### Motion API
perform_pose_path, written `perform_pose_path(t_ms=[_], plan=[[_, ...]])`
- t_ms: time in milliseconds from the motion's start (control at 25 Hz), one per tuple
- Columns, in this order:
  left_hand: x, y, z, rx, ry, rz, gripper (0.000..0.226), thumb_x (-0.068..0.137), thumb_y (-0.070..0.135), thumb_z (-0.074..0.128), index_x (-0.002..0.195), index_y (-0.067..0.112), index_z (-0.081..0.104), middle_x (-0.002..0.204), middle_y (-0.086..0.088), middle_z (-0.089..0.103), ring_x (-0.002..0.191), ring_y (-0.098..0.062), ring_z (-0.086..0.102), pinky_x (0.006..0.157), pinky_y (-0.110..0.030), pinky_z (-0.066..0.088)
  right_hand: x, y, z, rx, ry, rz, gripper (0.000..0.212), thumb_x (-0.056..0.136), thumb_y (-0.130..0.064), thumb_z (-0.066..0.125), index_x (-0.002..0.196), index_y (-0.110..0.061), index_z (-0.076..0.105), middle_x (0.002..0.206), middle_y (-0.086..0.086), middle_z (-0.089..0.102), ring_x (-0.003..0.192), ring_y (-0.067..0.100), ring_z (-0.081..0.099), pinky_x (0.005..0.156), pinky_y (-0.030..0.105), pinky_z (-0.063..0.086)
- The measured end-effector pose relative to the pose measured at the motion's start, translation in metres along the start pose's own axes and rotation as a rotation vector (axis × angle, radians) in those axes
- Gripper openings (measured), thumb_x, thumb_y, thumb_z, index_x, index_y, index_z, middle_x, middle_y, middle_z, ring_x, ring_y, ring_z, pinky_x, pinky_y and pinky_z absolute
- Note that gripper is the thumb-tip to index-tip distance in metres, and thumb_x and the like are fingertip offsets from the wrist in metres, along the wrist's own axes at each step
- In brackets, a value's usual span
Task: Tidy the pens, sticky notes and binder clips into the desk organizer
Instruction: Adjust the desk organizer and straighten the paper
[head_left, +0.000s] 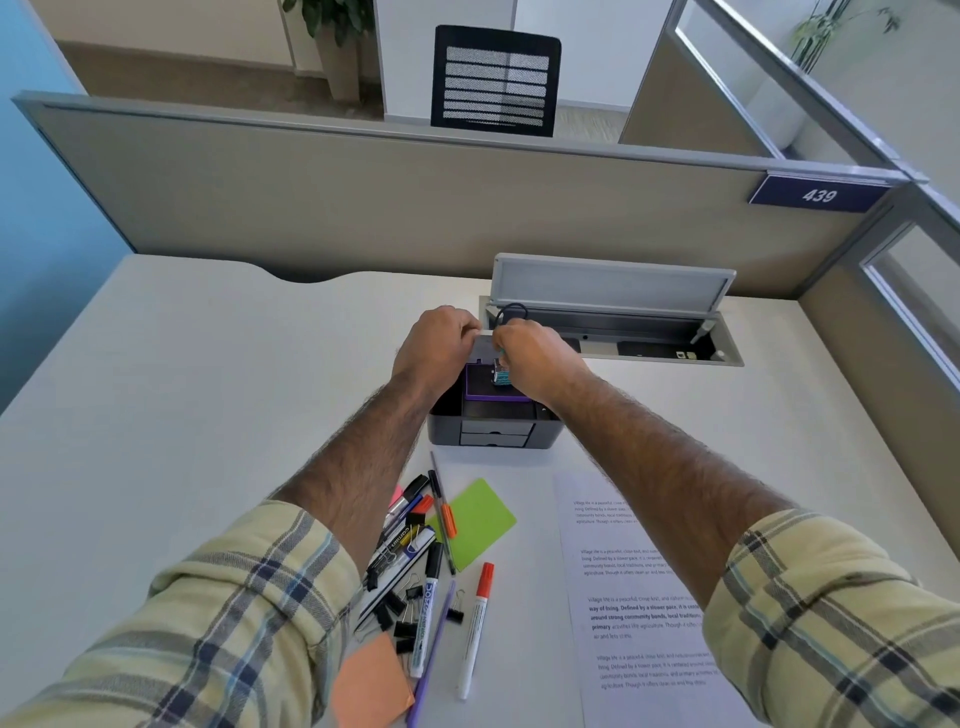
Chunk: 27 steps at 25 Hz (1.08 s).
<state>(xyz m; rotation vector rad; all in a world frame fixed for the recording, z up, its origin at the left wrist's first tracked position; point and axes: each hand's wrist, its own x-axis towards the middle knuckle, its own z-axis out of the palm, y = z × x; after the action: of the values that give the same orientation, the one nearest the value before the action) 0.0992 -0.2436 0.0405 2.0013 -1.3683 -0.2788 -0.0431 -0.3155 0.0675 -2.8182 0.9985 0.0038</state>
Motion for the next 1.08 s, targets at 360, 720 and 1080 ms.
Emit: perform_pose_path(t_ms=[360, 720, 1080], plan=[[-0.003, 0.002, 0.003, -0.065, 0.042, -0.079, 0.017, 0.096, 0.02, 0.061, 0.104, 0.014, 0.075, 0.101, 0.001, 0.074, 0.086, -0.011, 0.062, 0.072, -0.024, 0.047, -0.006, 0.001, 0.007, 0.052, 0.041, 0.011, 0.031, 0.087, 0.001, 0.069, 0.116, -0.01, 0.065, 0.112, 0.01, 0.064, 0.092, 0.024, 0.065, 0.077, 0.038, 0.058], [-0.012, 0.007, 0.001, -0.114, 0.055, -0.115, 0.013, 0.096, 0.02, 0.06, 0.097, 0.015, 0.072, 0.092, 0.004, 0.069, 0.081, -0.009, 0.061, 0.067, -0.02, 0.047, -0.023, 0.009, -0.003, 0.161, 0.12, 0.075, 0.019, 0.096, -0.008, 0.062, 0.115, -0.011, 0.067, 0.108, 0.004, 0.061, 0.087, 0.017, 0.056, 0.072, 0.029, 0.047], [-0.048, -0.002, 0.008, -0.115, 0.043, -0.006, 0.016, 0.1, 0.017, 0.055, 0.109, 0.014, 0.068, 0.104, -0.001, 0.064, 0.092, -0.012, 0.06, 0.081, -0.028, 0.053, -0.083, 0.033, -0.026, 0.373, 0.51, 0.116, 0.024, 0.094, -0.011, 0.067, 0.117, -0.007, 0.07, 0.111, 0.006, 0.067, 0.091, 0.018, 0.061, 0.082, 0.029, 0.051]])
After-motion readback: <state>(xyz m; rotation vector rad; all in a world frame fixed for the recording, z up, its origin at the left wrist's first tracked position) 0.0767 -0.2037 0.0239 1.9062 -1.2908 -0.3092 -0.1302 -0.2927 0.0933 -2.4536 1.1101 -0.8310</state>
